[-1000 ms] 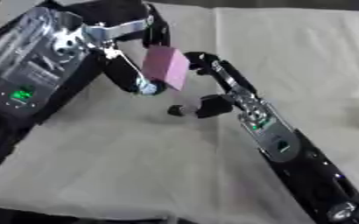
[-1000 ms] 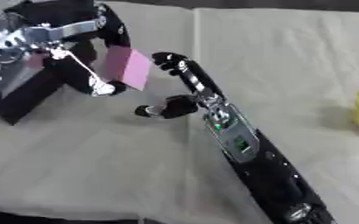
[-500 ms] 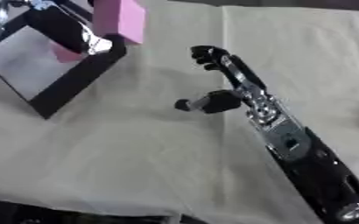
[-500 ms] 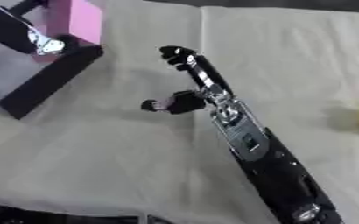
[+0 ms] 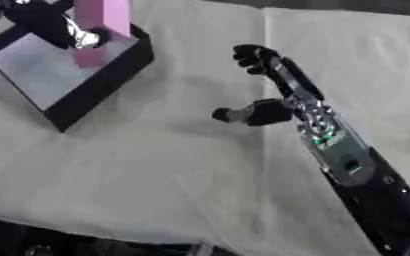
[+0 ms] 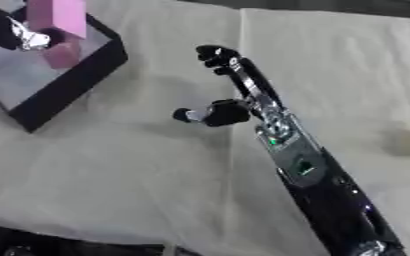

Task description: Pick up the objects with one hand, pass them to the other hand, and then place them into the box on the other side of the table.

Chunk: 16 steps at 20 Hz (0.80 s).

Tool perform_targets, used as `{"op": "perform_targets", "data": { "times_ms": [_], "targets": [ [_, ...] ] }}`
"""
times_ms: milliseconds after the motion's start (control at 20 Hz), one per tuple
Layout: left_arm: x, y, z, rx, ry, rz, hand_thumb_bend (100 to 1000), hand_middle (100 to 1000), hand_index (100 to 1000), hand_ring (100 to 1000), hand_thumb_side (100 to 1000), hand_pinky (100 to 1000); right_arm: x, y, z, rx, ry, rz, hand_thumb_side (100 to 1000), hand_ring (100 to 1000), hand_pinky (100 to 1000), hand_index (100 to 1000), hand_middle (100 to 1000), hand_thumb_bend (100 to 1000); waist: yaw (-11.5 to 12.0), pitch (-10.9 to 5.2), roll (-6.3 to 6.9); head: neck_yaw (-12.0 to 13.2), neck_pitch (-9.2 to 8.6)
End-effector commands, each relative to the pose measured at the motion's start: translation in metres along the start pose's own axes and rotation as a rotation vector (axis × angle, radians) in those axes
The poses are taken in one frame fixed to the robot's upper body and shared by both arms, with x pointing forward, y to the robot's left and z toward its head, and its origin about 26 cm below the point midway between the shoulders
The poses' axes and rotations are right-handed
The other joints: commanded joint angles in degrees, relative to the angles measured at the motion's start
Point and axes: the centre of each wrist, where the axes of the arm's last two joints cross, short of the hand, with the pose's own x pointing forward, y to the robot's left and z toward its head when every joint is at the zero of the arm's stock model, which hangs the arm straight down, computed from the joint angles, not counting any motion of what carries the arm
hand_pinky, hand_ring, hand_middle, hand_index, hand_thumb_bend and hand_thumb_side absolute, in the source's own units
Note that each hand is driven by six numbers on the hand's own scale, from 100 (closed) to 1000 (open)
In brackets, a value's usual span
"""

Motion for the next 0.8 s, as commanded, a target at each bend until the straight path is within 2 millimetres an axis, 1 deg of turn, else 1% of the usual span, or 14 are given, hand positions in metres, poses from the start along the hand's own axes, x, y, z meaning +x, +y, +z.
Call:
{"op": "perform_targets", "data": {
  "times_ms": [50, 400, 800],
  "targets": [
    [-0.018, 0.015, 0.005, 0.054, 0.075, -0.031, 231, 516, 433, 623, 100, 734, 0.014, -0.010, -0.004, -0.015, -0.047, 0.011, 171, 836, 840, 867, 783, 769, -0.13, -1.29, 0.18, 0.64, -0.93],
    [-0.047, 0.008, 0.003, 0.067, 0.176, -0.020, 228, 521, 435, 622, 100, 733, 0.021, -0.013, -0.004, -0.026, -0.072, 0.008, 167, 835, 841, 866, 782, 766, -0.59, -1.08, -0.10, 1.77, -1.72],
    [-0.081, -0.002, -0.007, 0.099, 0.292, -0.006, 221, 525, 438, 622, 100, 731, 0.034, -0.016, -0.004, -0.030, -0.119, -0.001, 165, 834, 840, 865, 781, 763, -1.49, -0.69, -0.64, 4.22, -2.65]
  ]
}}
